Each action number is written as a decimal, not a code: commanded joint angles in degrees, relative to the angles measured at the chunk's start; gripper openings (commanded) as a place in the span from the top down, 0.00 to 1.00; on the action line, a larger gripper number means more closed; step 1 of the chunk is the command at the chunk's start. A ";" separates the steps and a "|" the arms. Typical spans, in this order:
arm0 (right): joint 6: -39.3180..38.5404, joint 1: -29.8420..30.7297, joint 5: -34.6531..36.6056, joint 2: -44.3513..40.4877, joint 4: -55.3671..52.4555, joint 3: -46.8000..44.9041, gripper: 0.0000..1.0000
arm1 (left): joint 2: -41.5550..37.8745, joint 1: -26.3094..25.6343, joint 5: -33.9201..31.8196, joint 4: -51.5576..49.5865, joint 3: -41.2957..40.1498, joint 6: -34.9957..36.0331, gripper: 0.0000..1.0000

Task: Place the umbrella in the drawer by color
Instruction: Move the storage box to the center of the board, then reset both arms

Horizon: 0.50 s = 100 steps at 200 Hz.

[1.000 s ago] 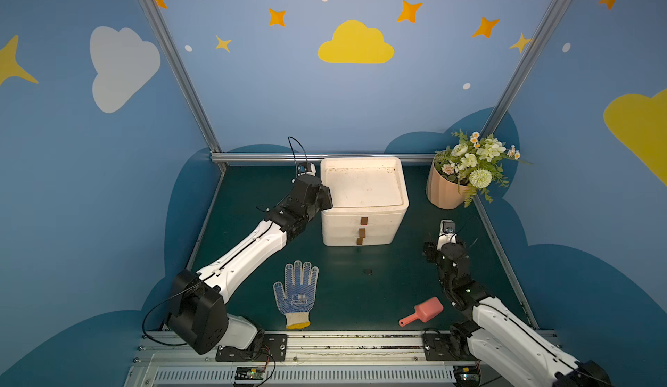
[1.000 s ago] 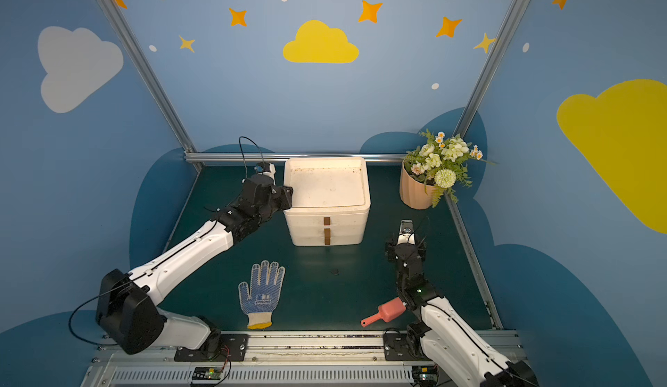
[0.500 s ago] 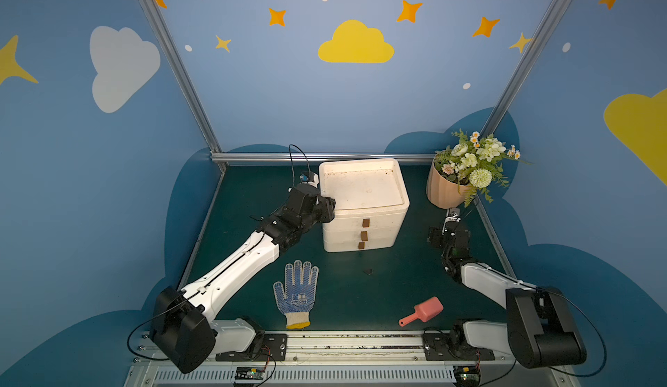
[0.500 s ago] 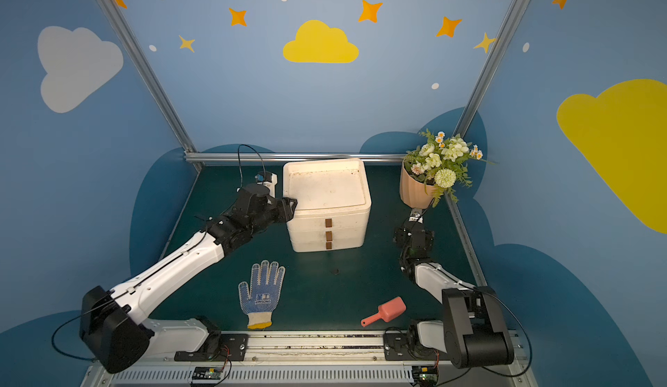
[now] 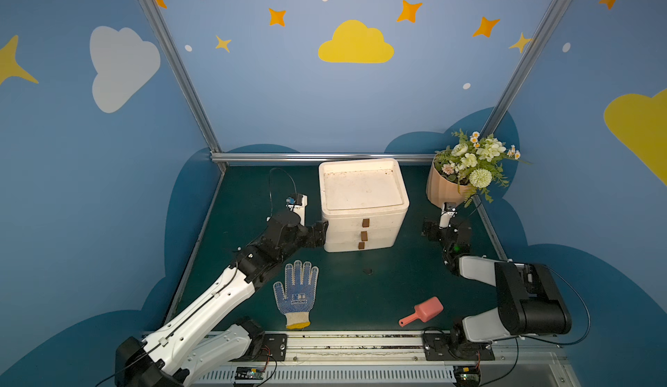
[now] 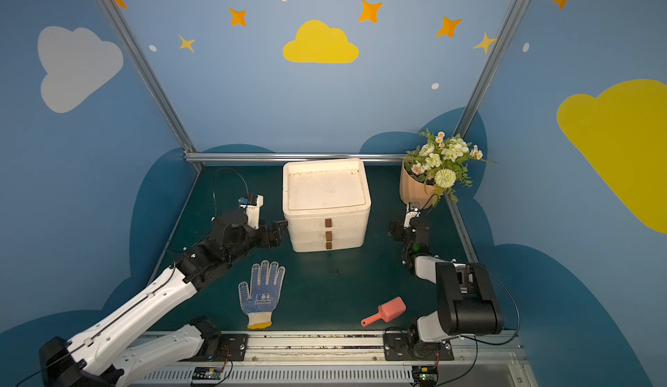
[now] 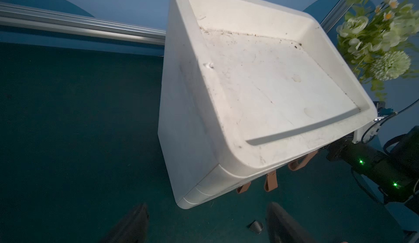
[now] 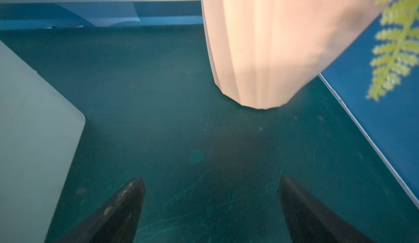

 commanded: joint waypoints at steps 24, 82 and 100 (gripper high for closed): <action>-1.85 0.23 -2.22 -0.23 -4.09 0.13 0.02 | -12.07 0.07 -9.37 10.12 -8.47 3.17 0.00; -1.99 0.44 -1.91 -0.14 -4.14 0.24 0.02 | -18.69 2.08 -26.33 32.62 -26.51 17.14 0.00; -1.95 0.46 -1.91 -0.19 -4.10 0.19 0.02 | -14.49 6.86 -27.95 41.12 -31.35 19.93 0.00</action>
